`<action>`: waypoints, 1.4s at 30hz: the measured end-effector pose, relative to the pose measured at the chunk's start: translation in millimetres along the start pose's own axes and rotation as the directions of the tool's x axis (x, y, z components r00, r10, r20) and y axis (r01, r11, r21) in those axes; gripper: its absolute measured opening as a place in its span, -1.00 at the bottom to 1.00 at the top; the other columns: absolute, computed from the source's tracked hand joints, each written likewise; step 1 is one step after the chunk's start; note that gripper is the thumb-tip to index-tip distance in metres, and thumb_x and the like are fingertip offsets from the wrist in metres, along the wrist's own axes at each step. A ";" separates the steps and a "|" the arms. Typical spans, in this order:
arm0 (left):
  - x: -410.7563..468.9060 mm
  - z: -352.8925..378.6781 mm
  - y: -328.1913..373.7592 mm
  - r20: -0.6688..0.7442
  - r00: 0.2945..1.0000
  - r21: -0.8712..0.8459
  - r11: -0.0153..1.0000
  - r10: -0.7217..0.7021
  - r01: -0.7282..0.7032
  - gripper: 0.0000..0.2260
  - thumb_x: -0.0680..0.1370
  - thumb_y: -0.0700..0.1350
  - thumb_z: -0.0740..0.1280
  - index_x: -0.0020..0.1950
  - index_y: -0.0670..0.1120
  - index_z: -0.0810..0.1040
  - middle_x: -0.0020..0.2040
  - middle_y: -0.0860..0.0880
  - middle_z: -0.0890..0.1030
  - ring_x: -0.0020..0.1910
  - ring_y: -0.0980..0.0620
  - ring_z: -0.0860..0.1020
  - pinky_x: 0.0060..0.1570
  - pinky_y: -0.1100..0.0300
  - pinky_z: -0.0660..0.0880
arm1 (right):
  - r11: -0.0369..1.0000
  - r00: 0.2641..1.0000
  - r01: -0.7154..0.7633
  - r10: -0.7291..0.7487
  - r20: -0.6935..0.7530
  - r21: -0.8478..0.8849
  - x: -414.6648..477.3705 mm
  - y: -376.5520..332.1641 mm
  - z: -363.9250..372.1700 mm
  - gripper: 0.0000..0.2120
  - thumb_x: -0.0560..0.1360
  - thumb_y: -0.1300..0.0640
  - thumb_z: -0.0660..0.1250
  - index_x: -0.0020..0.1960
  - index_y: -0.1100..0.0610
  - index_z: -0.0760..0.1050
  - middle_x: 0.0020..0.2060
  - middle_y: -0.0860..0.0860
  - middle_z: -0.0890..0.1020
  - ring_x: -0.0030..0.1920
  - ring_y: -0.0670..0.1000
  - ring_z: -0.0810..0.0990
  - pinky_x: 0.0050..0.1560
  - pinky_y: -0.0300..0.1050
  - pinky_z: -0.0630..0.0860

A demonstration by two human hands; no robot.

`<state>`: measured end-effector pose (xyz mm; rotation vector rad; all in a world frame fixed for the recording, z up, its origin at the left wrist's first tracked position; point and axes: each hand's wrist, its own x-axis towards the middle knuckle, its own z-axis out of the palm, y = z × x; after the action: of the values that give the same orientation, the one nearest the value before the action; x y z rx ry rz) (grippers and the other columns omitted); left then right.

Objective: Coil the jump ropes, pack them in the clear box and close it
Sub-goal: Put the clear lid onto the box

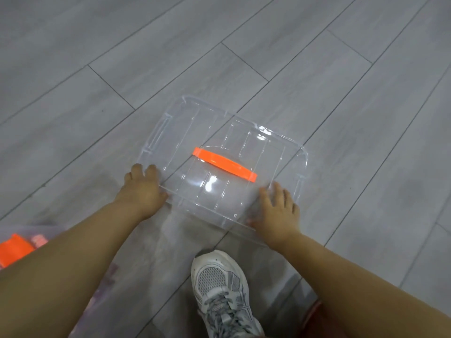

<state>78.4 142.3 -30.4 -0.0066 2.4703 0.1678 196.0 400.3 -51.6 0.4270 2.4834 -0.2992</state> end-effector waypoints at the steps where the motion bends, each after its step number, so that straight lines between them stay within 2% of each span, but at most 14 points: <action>1: 5.1 1.4 0.6 -0.011 1.000 -0.020 1.000 -0.022 0.021 -0.30 0.53 0.00 0.30 0.52 -0.13 -0.01 0.48 -0.25 -0.01 0.42 -0.26 0.08 0.36 -0.05 0.18 | 0.995 0.995 -0.096 0.097 -0.022 0.037 -2.7 3.7 0.1 -0.22 0.47 -0.18 0.26 0.50 -0.01 -0.11 0.50 0.13 -0.19 0.49 0.22 -0.13 0.43 0.17 0.00; 3: 14.6 3.1 2.8 -0.035 0.998 -0.064 0.996 -0.060 0.058 -0.21 0.51 0.03 0.34 0.54 -0.13 -0.09 0.49 -0.27 -0.05 0.44 -0.28 0.04 0.40 -0.06 0.12 | 0.961 0.968 -0.249 0.249 0.014 0.120 -5.7 13.8 -1.7 -0.22 0.47 -0.14 0.27 0.49 0.02 -0.11 0.49 0.20 -0.14 0.47 0.23 -0.04 0.41 0.16 0.10; 4: 18.4 3.9 4.3 -0.040 0.996 -0.097 0.993 -0.076 0.072 -0.18 0.50 0.04 0.37 0.54 -0.12 -0.11 0.50 -0.27 -0.06 0.44 -0.29 0.05 0.40 -0.07 0.12 | 0.947 0.959 -0.284 0.280 0.052 0.149 -6.8 19.3 -3.8 -0.22 0.47 -0.11 0.28 0.48 0.02 -0.13 0.48 0.22 -0.11 0.46 0.24 0.03 0.39 0.15 0.16; 7: 27.2 4.9 4.7 -0.043 0.992 -0.176 0.978 -0.118 0.108 -0.08 0.43 0.02 0.45 0.54 -0.11 -0.13 0.49 -0.27 0.01 0.42 -0.31 0.10 0.39 -0.08 0.15 | 0.947 0.966 -0.252 0.234 0.109 0.202 -8.1 29.1 -9.4 -0.22 0.49 -0.01 0.29 0.49 0.04 -0.16 0.44 0.20 0.06 0.39 0.24 0.16 0.34 0.12 0.28; 9: 32.1 1.8 1.7 -0.053 0.983 -0.224 0.961 -0.175 0.159 -0.05 0.36 0.01 0.52 0.51 -0.15 -0.03 0.43 -0.30 0.16 0.38 -0.32 0.19 0.35 -0.05 0.20 | 0.934 0.969 -0.244 0.222 0.113 0.262 -6.7 27.3 -11.8 -0.24 0.51 0.06 0.28 0.50 0.09 -0.14 0.42 0.20 0.12 0.39 0.24 0.16 0.33 0.11 0.28; 11: 36.0 -4.4 -2.5 -0.037 0.965 -0.260 0.935 -0.260 0.241 -0.10 0.31 0.01 0.56 0.44 -0.21 0.10 0.35 -0.30 0.28 0.33 -0.32 0.28 0.29 -0.04 0.26 | 0.908 0.965 -0.263 0.240 0.109 0.325 -4.4 23.2 -13.8 -0.29 0.52 0.11 0.27 0.49 0.11 -0.09 0.38 0.21 0.20 0.36 0.24 0.20 0.30 0.12 0.33; 14: 37.9 -14.6 -10.7 -0.004 0.940 -0.250 0.910 -0.342 0.330 -0.27 0.38 0.03 0.50 0.38 -0.24 0.23 0.32 -0.30 0.26 0.27 -0.34 0.33 0.25 -0.03 0.30 | 0.901 0.963 -0.267 0.260 0.066 0.343 -2.7 20.4 -18.8 -0.36 0.51 0.19 0.23 0.48 0.11 -0.02 0.33 0.20 0.26 0.31 0.24 0.27 0.26 0.13 0.37; 18: 31.4 -26.6 -21.2 -0.083 0.935 -0.285 0.907 -0.344 0.309 -0.45 0.49 0.05 0.36 0.34 -0.24 0.32 0.31 -0.32 0.24 0.24 -0.34 0.32 0.21 -0.03 0.31 | 0.890 0.961 -0.242 0.275 -0.031 0.387 -5.7 19.1 -30.0 -0.42 0.48 0.30 0.13 0.46 0.10 0.09 0.35 0.16 0.27 0.30 0.23 0.27 0.23 0.05 0.33; 22: 11.6 -48.2 -34.6 -0.251 0.907 -0.318 0.914 -0.337 0.252 -0.55 0.61 0.01 0.18 0.35 -0.29 0.33 0.33 -0.38 0.23 0.29 -0.36 0.27 0.25 -0.11 0.27 | 0.902 0.969 -0.130 0.204 -0.141 0.411 -9.3 8.5 -42.5 -0.48 0.54 0.28 0.07 0.49 0.13 0.10 0.37 0.15 0.29 0.33 0.22 0.25 0.30 0.04 0.27; 26: -20.2 -74.6 -62.9 -0.326 0.870 -0.418 0.882 -0.369 0.217 -0.58 0.59 0.00 0.22 0.33 -0.26 0.35 0.31 -0.38 0.28 0.26 -0.36 0.32 0.26 -0.06 0.28 | 0.898 0.956 0.012 0.118 -0.267 0.440 -17.2 -14.3 -61.7 -0.50 0.55 0.31 0.05 0.49 0.16 0.12 0.36 0.14 0.31 0.33 0.21 0.22 0.33 -0.02 0.21; 30: -61.8 -97.1 -102.7 -0.396 0.834 -0.500 0.852 -0.384 0.155 -0.70 0.57 -0.06 0.27 0.15 -0.27 0.41 0.12 -0.32 0.46 0.13 -0.32 0.43 0.08 -0.03 0.36 | 0.885 0.924 0.158 0.023 -0.381 0.438 -31.7 -44.5 -84.5 -0.51 0.56 0.33 0.05 0.48 0.17 0.13 0.42 0.15 0.24 0.35 0.23 0.18 0.36 -0.03 0.15; 34: -114.7 -112.2 -143.8 -0.481 0.787 -0.520 0.848 -0.386 0.098 -0.78 0.55 -0.11 0.30 -0.05 -0.29 0.45 -0.06 -0.34 0.53 -0.05 -0.31 0.49 -0.12 0.03 0.33 | 0.871 0.879 0.294 -0.085 -0.469 0.393 -55.2 -80.8 -105.0 -0.51 0.56 0.33 0.04 0.48 0.16 0.13 0.44 0.14 0.21 0.34 0.23 0.18 0.35 -0.05 0.13; 38: -179.5 -113.3 -184.7 -0.549 0.714 -0.564 0.823 -0.434 0.066 -0.70 0.54 -0.11 0.34 0.16 -0.28 0.47 0.02 -0.26 0.55 0.02 -0.28 0.50 0.03 -0.03 0.39 | 0.850 0.833 0.411 -0.203 -0.516 0.330 -86.8 -116.2 -120.1 -0.51 0.57 0.33 0.03 0.48 0.15 0.14 0.45 0.13 0.21 0.35 0.20 0.17 0.36 -0.04 0.15; 42: -248.1 -102.4 -223.5 -0.518 0.676 -0.680 0.732 -0.525 0.048 -0.67 0.52 -0.10 0.36 0.20 -0.25 0.43 -0.08 -0.15 0.50 -0.02 -0.24 0.52 0.00 0.00 0.39 | 0.823 0.778 0.515 -0.330 -0.535 0.240 -124.1 -154.9 -131.0 -0.52 0.57 0.33 0.04 0.48 0.16 0.16 0.44 0.14 0.22 0.37 0.21 0.16 0.36 -0.05 0.13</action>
<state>220.9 -101.2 175.6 -0.9445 2.9492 0.9977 166.7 268.4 144.1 0.0580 3.0012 -0.9808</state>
